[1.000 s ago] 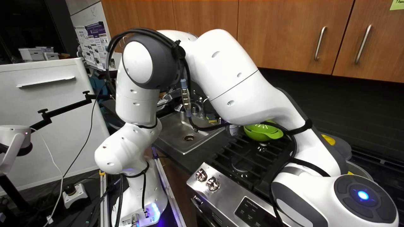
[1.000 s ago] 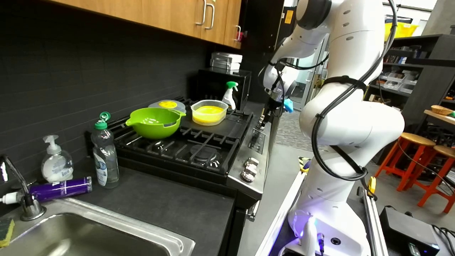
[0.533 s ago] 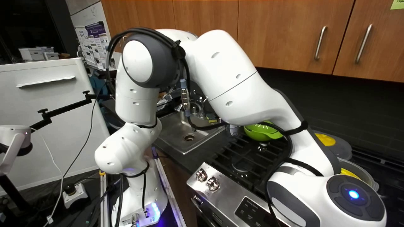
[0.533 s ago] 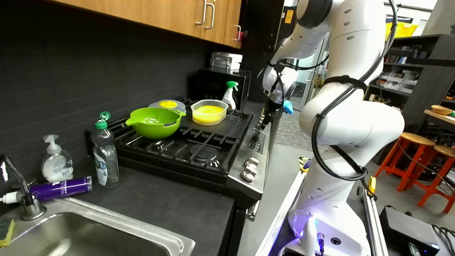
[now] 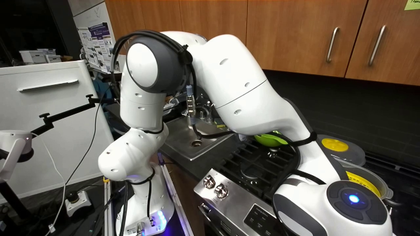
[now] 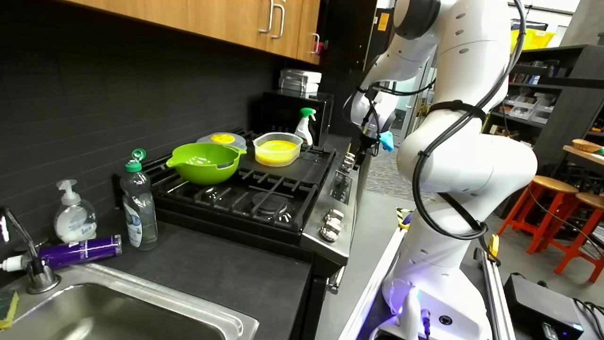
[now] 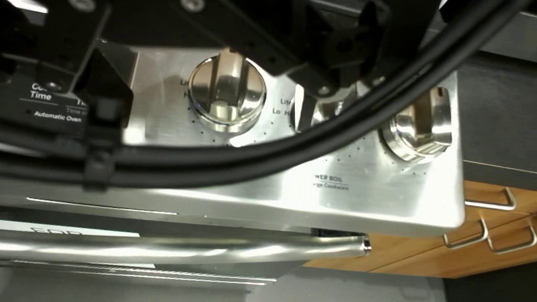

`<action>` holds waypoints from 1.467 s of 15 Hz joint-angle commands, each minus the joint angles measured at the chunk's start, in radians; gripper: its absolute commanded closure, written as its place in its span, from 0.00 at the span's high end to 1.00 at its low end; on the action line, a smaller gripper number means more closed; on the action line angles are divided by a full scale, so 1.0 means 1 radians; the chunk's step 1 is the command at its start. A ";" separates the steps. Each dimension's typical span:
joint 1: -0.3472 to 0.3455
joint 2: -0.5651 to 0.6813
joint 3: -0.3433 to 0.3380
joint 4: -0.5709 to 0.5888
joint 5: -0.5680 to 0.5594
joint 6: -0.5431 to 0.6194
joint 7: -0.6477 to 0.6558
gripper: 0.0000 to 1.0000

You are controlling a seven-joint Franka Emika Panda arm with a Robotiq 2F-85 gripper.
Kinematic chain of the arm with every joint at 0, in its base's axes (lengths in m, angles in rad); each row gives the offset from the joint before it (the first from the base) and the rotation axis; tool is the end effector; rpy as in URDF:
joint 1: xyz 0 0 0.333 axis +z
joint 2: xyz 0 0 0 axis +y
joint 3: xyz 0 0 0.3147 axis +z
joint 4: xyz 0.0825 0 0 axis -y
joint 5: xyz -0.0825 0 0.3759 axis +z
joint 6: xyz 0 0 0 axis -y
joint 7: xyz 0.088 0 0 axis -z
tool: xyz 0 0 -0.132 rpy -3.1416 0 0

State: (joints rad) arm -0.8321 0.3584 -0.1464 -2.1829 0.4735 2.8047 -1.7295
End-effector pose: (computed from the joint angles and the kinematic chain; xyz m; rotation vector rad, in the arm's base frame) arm 0.3114 -0.4948 0.2313 2.8547 0.4908 0.3202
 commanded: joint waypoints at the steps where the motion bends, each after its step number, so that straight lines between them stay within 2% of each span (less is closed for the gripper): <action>1: -0.015 -0.037 0.015 -0.042 -0.040 0.022 0.015 1.00; 6: 0.009 -0.040 0.006 -0.055 -0.087 -0.023 0.090 1.00; 12: 0.044 -0.080 -0.012 -0.015 -0.133 -0.151 0.248 1.00; 13: 0.043 -0.087 -0.012 -0.003 -0.127 -0.177 0.256 0.83; 14: 0.042 -0.090 -0.009 0.008 -0.115 -0.194 0.252 0.99; 15: 0.044 -0.086 -0.012 0.019 -0.112 -0.206 0.257 0.97; 16: 0.045 -0.083 -0.014 0.027 -0.109 -0.214 0.260 1.00; 22: 0.043 -0.032 -0.020 0.047 -0.106 -0.224 0.267 1.00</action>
State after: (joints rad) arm -0.8002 0.3060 -0.1551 -2.1524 0.3708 2.5945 -1.4811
